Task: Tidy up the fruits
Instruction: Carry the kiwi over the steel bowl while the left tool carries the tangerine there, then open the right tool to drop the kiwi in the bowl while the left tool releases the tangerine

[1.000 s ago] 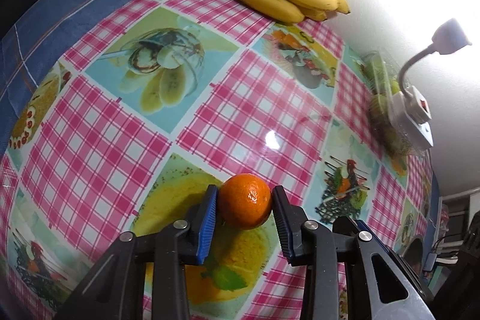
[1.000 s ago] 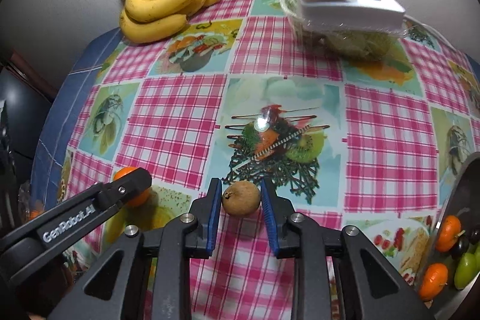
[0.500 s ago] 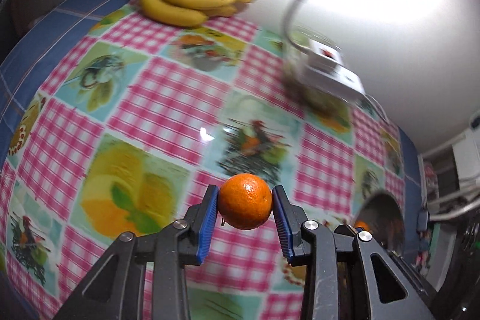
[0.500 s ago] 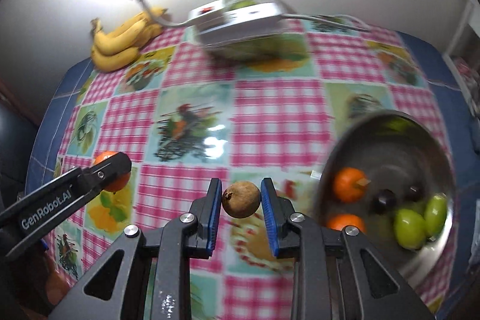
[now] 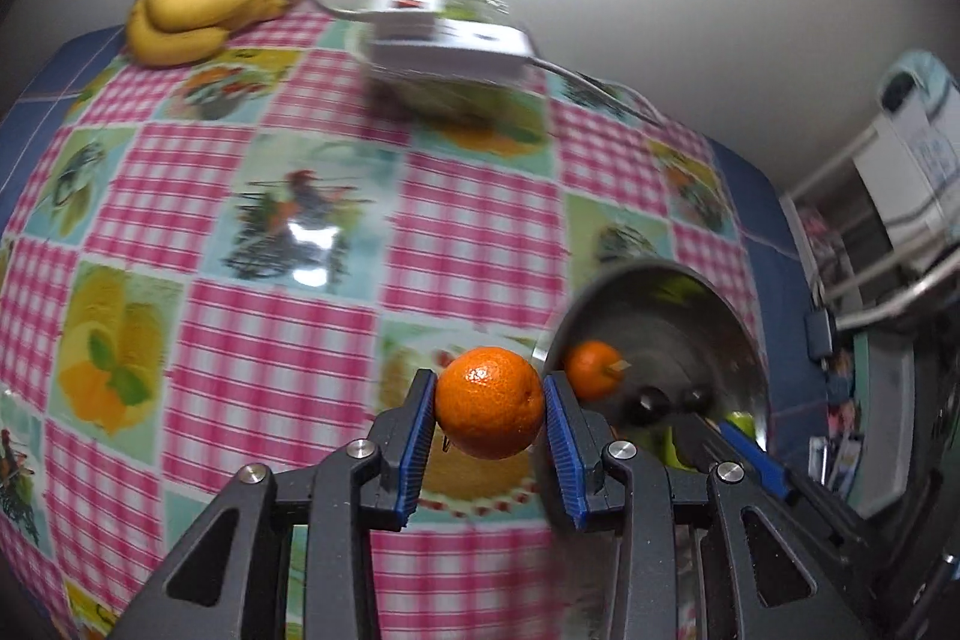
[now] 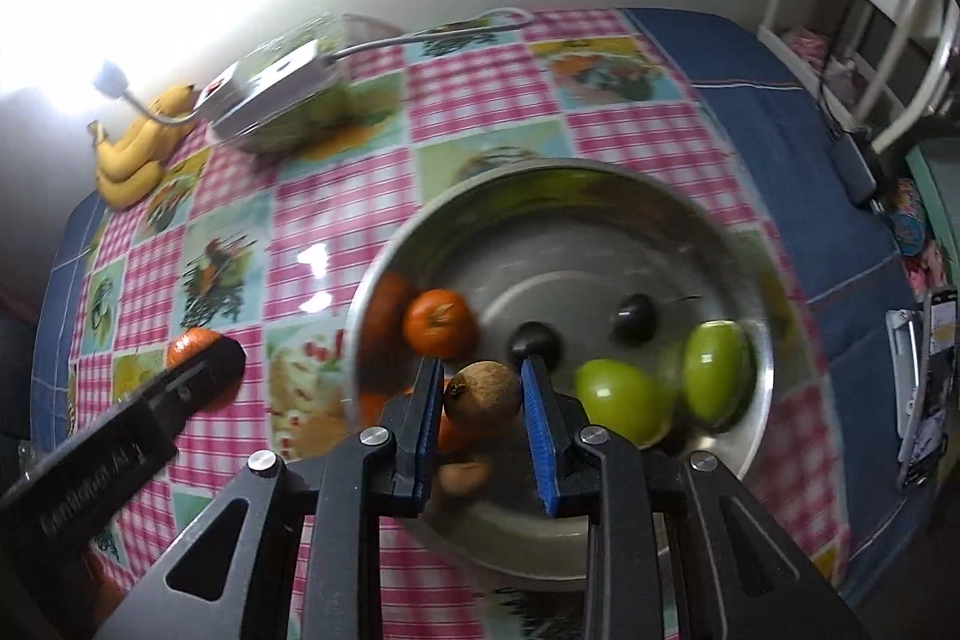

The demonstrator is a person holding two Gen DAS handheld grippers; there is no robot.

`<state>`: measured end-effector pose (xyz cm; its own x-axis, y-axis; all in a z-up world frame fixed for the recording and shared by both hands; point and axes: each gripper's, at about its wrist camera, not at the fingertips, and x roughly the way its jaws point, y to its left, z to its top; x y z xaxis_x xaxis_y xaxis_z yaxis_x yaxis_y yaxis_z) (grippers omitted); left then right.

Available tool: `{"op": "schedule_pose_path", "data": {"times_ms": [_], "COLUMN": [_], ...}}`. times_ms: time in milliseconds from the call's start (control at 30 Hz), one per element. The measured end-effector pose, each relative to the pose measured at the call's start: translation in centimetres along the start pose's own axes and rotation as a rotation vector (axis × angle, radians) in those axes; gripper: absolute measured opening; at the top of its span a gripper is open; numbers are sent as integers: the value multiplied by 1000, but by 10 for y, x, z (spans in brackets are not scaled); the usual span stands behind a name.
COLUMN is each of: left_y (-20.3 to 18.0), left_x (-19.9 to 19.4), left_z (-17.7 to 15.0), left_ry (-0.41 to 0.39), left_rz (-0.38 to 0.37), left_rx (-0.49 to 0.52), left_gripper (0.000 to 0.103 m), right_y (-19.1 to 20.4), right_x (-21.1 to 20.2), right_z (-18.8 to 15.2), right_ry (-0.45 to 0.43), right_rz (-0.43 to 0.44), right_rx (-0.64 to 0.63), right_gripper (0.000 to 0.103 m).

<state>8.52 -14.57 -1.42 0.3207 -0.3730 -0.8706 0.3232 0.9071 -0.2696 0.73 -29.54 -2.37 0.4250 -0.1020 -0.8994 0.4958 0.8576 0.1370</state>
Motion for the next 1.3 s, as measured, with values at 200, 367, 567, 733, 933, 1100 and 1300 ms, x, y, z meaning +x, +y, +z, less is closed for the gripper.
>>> {"op": "schedule_pose_path", "data": {"times_ms": [200, 367, 567, 733, 933, 1100, 1300], "left_y": [-32, -54, -66, -70, -71, -67, -62], "left_x": [11, 21, 41, 57, 67, 71, 59], "left_z": [-9, -12, -12, -12, -11, -11, -10], "left_ry": [17, 25, 54, 75, 94, 111, 101], "left_rz": [-20, -38, -69, -78, -84, -87, -99], "left_rx": [47, 86, 96, 90, 79, 60, 46], "left_gripper": [39, 39, 39, 39, 39, 40, 51], "right_y": [-31, -51, -75, -83, -80, -79, -75], "right_x": [1, 4, 16, 25, 33, 34, 31], "right_z": [0, 2, 2, 3, 3, 4, 4], "right_ry": [1, -4, 5, 10, 18, 29, 33], "right_rz": [-19, -10, -8, -5, -17, -18, -15], "right_rx": [34, 71, 125, 147, 139, 131, 119], "right_gripper": [28, 28, 28, 28, 28, 28, 33]}}
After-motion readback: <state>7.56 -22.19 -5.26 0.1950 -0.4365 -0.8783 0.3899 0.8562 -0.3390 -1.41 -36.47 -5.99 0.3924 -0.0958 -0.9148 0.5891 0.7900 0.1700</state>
